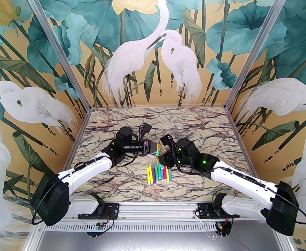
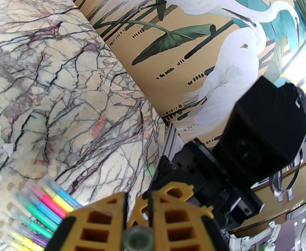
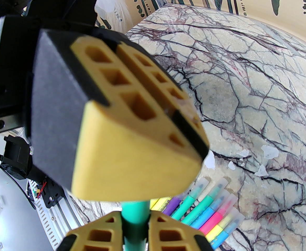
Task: Open the pen caps
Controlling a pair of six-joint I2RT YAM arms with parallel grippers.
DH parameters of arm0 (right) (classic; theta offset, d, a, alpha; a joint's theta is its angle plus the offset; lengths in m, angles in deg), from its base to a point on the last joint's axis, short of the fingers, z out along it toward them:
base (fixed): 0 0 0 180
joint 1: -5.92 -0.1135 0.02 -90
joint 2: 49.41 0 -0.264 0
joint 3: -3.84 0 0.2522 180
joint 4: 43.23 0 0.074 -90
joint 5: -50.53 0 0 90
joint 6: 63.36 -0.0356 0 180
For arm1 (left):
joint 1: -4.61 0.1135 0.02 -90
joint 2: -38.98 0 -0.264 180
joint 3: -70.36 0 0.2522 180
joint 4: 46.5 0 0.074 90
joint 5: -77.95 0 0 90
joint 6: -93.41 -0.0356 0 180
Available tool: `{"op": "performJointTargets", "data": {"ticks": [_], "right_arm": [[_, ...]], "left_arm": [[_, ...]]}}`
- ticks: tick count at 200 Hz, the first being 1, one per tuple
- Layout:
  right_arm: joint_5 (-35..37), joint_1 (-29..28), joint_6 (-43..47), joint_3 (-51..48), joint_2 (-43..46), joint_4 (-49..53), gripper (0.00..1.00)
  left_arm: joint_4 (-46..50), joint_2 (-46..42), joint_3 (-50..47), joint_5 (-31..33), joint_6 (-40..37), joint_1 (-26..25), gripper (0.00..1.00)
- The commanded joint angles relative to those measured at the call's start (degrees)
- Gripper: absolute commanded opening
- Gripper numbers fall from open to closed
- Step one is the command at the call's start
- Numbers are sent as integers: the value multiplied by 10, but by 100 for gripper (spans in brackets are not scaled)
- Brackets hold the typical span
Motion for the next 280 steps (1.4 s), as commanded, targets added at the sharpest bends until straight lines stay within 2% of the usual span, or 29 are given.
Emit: {"op": "performJointTargets", "data": {"ticks": [1,37,105,219,250,280], "right_arm": [[6,-3,4,-1,0,-18,28],[5,-3,5,-7,-10,-32,42],[-8,-3,2,-9,-37,-62,43],[-13,-3,2,-21,-34,-73,23],[-8,-3,7,-22,-25,-61,13],[7,-3,20,-23,-13,-30,4]], "left_arm": [[-11,4,19,-9,8,-5,0],[-11,1,23,-8,17,-5,0],[-19,-2,26,-7,34,-4,0],[-33,6,26,12,48,-4,0],[-12,6,32,26,34,-4,0],[34,4,44,66,16,-1,0]]}}
